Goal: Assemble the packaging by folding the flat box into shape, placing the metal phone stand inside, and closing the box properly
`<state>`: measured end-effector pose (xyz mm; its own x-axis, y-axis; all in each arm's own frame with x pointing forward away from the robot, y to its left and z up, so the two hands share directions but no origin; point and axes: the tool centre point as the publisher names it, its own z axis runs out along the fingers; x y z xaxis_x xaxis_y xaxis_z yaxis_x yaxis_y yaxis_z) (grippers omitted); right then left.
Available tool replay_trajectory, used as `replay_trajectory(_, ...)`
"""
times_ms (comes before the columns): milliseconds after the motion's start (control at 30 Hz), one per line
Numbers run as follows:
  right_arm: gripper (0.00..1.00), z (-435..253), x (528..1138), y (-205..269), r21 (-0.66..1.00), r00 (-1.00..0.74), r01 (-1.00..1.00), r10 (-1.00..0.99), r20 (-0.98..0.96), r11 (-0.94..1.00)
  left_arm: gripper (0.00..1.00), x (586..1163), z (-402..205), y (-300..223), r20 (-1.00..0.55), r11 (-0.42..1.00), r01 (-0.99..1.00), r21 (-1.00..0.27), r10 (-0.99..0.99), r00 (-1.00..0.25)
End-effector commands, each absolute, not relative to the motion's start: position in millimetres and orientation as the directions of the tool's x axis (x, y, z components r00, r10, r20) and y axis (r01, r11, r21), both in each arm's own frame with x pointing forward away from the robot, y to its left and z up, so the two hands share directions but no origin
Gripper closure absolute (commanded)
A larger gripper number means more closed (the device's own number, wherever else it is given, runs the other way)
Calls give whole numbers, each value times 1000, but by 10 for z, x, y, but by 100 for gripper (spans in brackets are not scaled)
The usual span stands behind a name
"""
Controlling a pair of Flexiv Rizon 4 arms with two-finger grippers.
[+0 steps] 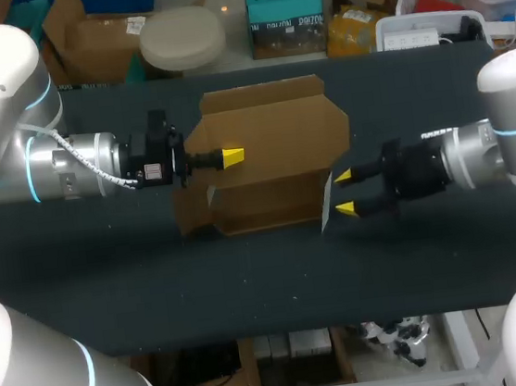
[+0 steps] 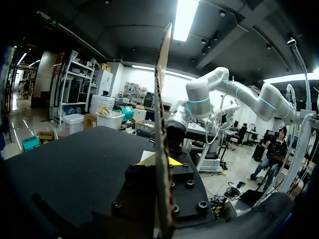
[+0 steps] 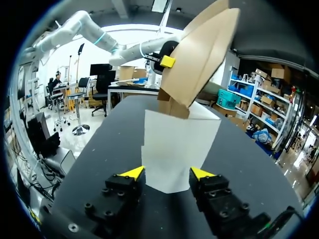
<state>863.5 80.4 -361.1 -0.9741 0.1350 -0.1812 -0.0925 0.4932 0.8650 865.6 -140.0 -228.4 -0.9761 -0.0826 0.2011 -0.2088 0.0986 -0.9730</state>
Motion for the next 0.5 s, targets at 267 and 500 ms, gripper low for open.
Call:
replay_trajectory(267,51,-3663,8677,976,873,-967,-52,193,-164,485,100,8663,-2308,-1411,202,101,-210,-973,-84,-976)
replay_trajectory(500,54,-3673,8700,1039,887,-958,-18,246,-148,461,100,8663,-2308,-1411,202,101,-210,-973,-84,-976)
